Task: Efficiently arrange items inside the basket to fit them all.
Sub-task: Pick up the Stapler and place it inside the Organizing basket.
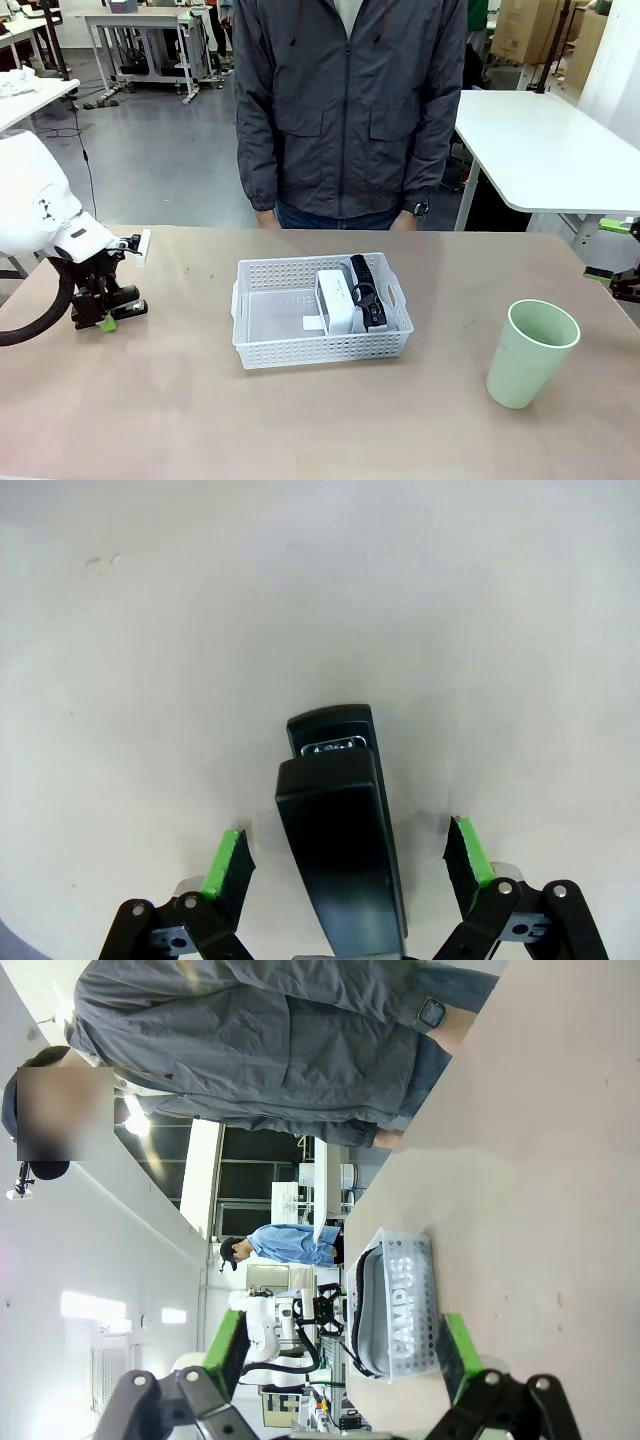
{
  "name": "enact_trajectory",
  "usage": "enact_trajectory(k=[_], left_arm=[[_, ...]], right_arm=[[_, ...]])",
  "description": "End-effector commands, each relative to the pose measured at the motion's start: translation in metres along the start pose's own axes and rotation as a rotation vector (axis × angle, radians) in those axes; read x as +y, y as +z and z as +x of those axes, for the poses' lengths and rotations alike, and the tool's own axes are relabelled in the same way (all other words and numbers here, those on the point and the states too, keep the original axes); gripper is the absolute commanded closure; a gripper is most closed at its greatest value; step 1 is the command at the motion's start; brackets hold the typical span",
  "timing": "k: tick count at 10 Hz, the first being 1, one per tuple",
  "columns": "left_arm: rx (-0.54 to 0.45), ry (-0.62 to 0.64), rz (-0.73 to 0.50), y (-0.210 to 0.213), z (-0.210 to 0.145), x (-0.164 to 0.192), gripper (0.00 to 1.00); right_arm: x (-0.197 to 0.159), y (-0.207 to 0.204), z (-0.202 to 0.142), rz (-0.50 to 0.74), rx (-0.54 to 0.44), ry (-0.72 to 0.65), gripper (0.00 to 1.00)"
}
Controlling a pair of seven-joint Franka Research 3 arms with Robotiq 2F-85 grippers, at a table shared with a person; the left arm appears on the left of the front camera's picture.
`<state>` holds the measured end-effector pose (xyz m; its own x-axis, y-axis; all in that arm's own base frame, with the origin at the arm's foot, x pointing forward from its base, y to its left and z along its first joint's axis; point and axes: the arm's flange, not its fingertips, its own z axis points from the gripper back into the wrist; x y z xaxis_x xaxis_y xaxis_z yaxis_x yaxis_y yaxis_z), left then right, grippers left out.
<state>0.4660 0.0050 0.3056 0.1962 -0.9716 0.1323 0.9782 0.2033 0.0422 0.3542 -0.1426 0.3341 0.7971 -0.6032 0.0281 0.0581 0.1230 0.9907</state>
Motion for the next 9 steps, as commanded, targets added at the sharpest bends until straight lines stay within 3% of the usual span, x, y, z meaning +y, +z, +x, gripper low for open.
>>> enact_trajectory(k=[1,5,6,7,8,9], left_arm=[[-0.018,-0.017,-0.006,-0.0003,-0.006,0.0058,0.0],[-0.035,-0.031,-0.04,-0.0043,-0.0026,0.0068,0.0],[-0.024,-0.041,-0.033,-0.0032,-0.0016,0.0054,0.6],[-0.021,-0.042,-0.027,-0.0019,-0.0004,0.0041,0.6],[-0.018,-0.042,-0.025,-0.0023,-0.0008,0.0035,1.0],[-0.014,-0.048,-0.023,-0.0026,-0.0001,0.0031,0.65]], right_arm=[[0.0045,0.0042,-0.0033,-0.003,0.011,-0.02,0.0],[0.0045,0.0042,-0.0033,-0.003,0.011,-0.02,0.0],[0.0045,0.0042,-0.0033,-0.003,0.011,-0.02,0.0],[0.0045,0.0042,-0.0033,-0.003,0.011,-0.02,0.0],[0.0045,0.0042,-0.0033,-0.003,0.011,-0.02,0.0],[0.0045,0.0042,-0.0033,-0.003,0.011,-0.02,0.0]])
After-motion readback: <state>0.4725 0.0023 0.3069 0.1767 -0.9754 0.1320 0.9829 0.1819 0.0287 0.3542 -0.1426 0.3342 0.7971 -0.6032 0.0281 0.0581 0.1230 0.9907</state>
